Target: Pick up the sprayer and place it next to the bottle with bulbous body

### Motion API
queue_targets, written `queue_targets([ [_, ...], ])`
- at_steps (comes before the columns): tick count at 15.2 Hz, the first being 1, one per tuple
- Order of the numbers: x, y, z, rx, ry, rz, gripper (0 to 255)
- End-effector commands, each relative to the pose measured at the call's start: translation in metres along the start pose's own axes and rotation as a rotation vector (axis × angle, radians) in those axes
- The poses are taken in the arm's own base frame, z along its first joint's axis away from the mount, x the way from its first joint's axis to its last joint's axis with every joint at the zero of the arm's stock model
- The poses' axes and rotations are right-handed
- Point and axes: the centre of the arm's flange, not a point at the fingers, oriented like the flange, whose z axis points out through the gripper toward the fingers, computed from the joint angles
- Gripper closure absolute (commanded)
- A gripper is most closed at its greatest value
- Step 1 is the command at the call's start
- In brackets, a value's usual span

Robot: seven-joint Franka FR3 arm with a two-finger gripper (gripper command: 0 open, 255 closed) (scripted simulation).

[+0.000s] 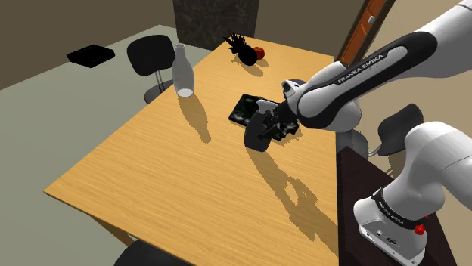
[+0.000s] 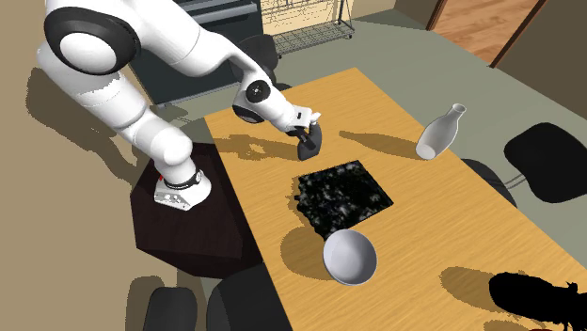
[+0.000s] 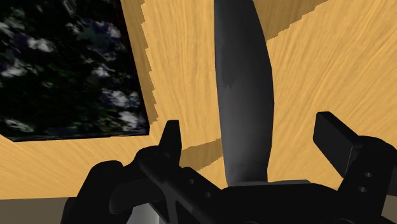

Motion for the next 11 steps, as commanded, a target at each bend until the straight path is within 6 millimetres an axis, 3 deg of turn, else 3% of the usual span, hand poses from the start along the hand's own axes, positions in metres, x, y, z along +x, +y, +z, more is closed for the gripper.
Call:
queue_targets([
  [1,-0.0005,0.0000,0.0016,-0.002,0.000,0.000,0],
  [6,-0.0005,0.0000,0.0016,-0.002,0.000,0.000,0],
  [7,-0.0005,0.0000,0.0016,-0.002,0.000,0.000,255],
  [11,-0.0005,0.0000,0.0016,-0.002,0.000,0.000,255],
])
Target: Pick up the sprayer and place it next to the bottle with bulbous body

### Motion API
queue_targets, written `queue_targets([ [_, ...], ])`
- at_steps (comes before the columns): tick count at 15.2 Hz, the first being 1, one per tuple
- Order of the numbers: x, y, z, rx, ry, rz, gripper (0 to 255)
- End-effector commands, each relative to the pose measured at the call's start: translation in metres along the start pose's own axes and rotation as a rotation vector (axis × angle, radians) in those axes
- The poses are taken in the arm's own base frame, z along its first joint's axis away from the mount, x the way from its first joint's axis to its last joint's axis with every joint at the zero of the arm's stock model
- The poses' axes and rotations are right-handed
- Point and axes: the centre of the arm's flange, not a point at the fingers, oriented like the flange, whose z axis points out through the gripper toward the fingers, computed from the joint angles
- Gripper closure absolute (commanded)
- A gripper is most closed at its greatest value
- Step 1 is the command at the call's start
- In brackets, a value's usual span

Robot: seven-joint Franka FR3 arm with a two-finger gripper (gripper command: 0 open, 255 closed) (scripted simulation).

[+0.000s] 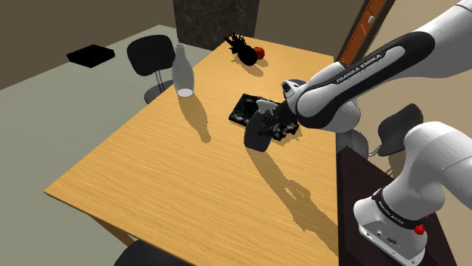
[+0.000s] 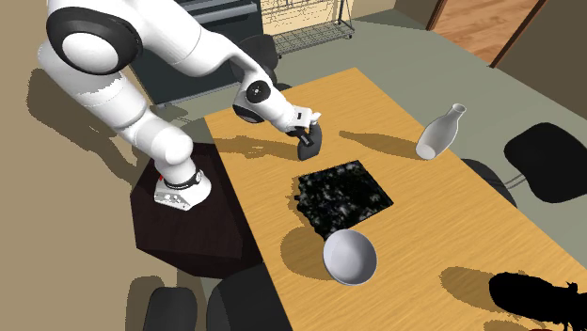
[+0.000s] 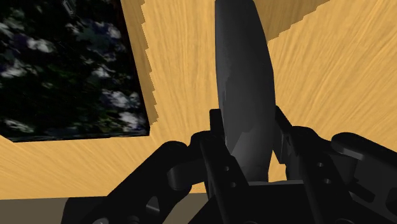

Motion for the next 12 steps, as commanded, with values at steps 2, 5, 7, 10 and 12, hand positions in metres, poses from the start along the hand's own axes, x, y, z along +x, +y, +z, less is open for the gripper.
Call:
queue_targets([
  [2,0.000,0.000,0.000,0.000,0.000,0.000,255],
  [5,0.000,0.000,0.000,0.000,0.000,0.000,255],
  [7,0.005,0.000,-0.009,0.000,0.000,0.000,255],
  [10,0.014,0.000,-0.023,0.000,0.000,0.000,255],
  [12,0.019,0.000,-0.032,0.000,0.000,0.000,255],
])
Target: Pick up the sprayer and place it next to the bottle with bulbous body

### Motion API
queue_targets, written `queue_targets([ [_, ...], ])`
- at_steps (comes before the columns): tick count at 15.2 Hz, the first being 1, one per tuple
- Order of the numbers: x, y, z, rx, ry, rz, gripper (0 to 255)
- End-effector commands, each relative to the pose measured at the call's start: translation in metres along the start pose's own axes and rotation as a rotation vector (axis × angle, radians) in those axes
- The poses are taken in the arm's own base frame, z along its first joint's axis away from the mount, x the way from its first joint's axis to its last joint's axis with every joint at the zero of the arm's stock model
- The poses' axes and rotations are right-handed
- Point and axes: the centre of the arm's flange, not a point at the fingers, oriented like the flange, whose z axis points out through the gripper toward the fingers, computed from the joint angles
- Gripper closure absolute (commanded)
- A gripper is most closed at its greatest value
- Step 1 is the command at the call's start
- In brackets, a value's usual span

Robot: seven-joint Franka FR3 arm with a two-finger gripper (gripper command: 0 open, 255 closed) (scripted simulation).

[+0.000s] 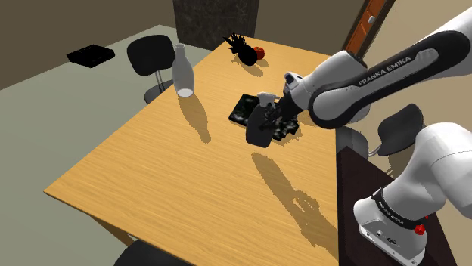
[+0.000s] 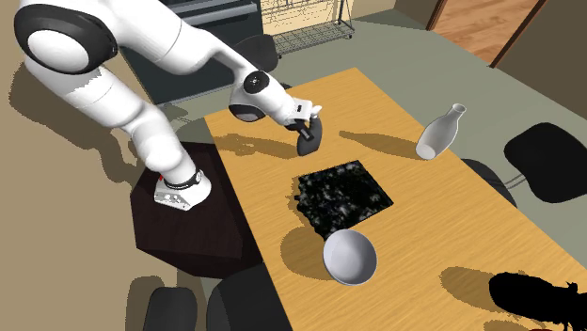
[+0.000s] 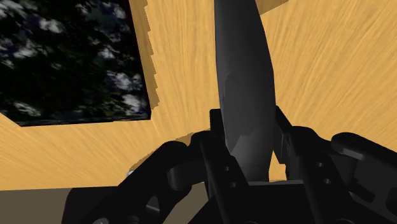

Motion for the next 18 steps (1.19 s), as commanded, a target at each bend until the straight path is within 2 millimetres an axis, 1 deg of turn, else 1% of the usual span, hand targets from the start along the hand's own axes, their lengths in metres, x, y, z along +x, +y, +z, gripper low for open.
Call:
queue_targets([
  [1,0.007,0.000,-0.009,-0.003,-0.002,-0.001,255],
  [18,0.053,0.000,-0.086,-0.003,-0.002,-0.001,255],
])
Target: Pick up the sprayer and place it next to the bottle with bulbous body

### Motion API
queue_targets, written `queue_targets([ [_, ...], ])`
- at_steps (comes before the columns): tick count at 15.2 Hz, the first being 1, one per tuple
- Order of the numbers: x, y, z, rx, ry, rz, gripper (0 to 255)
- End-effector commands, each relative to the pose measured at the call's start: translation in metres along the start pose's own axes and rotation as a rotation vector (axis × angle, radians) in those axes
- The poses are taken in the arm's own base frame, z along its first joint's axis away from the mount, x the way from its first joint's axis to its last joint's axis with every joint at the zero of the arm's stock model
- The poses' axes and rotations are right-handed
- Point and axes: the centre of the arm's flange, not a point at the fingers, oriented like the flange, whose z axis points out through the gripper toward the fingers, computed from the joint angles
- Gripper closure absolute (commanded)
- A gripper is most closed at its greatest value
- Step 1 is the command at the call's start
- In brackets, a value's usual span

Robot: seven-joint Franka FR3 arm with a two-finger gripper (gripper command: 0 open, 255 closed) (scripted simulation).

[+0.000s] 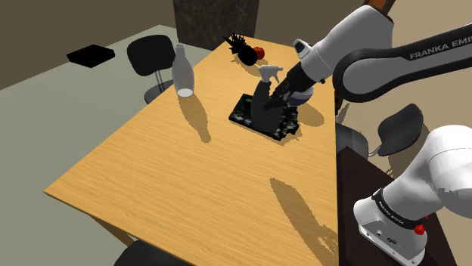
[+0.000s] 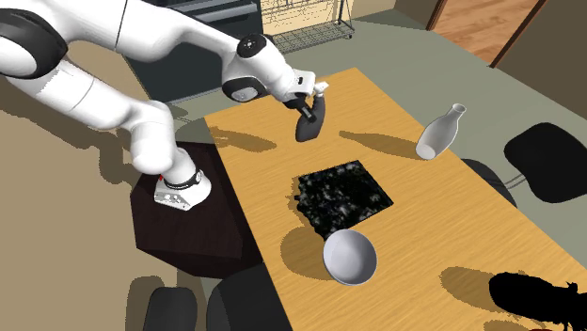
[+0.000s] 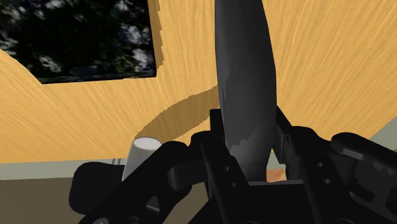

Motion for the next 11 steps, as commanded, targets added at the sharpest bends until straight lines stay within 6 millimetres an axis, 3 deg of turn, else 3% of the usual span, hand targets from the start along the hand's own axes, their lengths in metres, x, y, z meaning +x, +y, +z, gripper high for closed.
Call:
queue_targets([
  [1,0.006,0.000,-0.010,0.000,-0.001,0.000,255],
  [11,0.033,0.000,-0.056,0.000,-0.001,0.000,255],
])
